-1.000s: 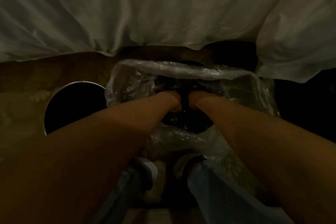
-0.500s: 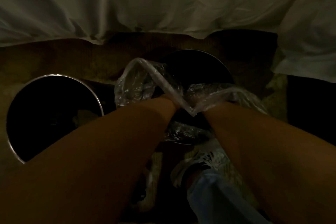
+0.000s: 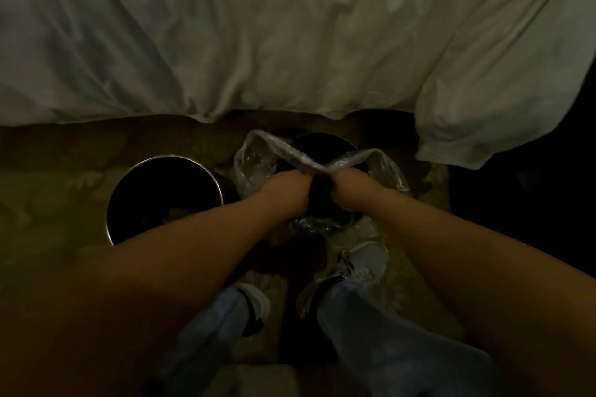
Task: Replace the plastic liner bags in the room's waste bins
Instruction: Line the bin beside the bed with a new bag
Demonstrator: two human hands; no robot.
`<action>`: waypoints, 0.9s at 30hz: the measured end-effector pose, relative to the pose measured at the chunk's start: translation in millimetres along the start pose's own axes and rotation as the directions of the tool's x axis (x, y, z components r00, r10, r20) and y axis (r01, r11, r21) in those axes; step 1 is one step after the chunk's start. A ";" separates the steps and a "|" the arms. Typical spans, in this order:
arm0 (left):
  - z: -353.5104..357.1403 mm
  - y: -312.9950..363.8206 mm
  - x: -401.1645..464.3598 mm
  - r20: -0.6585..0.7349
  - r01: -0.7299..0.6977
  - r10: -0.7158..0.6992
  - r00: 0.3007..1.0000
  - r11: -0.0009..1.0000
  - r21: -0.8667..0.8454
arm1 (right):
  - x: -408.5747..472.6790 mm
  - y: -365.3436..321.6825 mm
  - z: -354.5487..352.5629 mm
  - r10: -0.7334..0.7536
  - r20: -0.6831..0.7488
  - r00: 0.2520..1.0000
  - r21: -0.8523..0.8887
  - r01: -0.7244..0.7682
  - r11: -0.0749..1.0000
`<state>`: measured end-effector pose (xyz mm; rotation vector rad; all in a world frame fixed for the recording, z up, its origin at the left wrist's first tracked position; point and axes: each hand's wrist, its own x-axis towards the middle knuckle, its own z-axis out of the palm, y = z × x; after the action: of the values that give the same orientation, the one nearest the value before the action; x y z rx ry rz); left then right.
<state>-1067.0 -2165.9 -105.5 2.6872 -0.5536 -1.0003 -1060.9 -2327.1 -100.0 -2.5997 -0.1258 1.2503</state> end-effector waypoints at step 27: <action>-25.8 -52.5 -19.0 0.555 0.487 -0.269 0.787 0.823 -0.292 | -30.2 57.8 10.7 0.284 0.388 0.877 0.591 -0.473 0.653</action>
<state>-1048.9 -2108.5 -92.6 2.1768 0.1676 -1.7184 -1090.0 -2386.5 -98.9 -1.8503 0.7465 1.4224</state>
